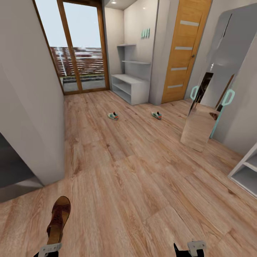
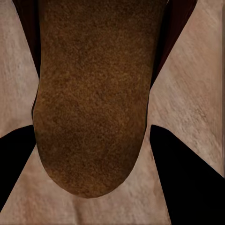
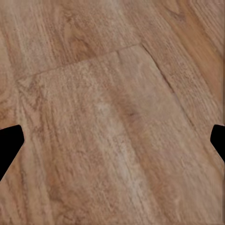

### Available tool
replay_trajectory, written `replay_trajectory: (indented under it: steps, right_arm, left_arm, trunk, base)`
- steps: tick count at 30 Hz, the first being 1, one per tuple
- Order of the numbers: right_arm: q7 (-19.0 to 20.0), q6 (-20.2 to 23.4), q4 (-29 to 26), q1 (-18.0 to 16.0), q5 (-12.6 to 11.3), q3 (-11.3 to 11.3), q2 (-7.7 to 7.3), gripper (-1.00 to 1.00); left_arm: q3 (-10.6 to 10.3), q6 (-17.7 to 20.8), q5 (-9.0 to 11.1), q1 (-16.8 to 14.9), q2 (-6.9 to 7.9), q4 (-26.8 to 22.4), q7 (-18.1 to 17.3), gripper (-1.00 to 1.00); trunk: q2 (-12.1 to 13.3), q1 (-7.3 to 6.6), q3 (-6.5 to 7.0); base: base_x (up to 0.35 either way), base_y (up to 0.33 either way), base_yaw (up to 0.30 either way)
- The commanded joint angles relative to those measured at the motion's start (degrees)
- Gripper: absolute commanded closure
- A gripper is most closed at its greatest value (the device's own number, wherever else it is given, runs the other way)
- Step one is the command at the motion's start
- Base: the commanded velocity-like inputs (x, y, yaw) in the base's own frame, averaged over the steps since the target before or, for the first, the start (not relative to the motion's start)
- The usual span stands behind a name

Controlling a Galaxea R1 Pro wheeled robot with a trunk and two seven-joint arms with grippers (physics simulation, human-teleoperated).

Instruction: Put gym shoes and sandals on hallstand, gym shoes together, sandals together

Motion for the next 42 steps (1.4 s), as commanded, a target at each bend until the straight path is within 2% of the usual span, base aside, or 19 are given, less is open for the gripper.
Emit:
replay_trajectory:
  steps: [1, 21, 42]
  right_arm:
    - [0.07, -0.17, 0.06, -0.02, 0.21, 0.01, -0.02, -1.0]
    - [-0.1, -0.17, 0.03, -0.02, 0.14, -0.04, 0.3, -1.0]
    - [-0.1, -0.17, 0.07, -0.01, 0.14, -0.05, 0.32, -1.0]
  left_arm:
    - [0.51, -0.2, -0.41, -0.05, -0.02, 0.02, -0.34, 1.0]
    - [0.6, -0.2, -0.35, -0.04, -0.08, 0.02, -0.26, 1.0]
    - [0.6, -0.2, -0.35, -0.05, -0.06, 0.02, -0.26, 1.0]
  trunk:
    - [-0.02, 0.02, -0.05]
    - [-0.02, 0.02, -0.05]
    - [-0.02, 0.02, 0.54]
  base:
    - [0.322, -0.122, 0.001]
    - [0.335, -0.04, 0.013]
    - [0.331, -0.131, 0.243]
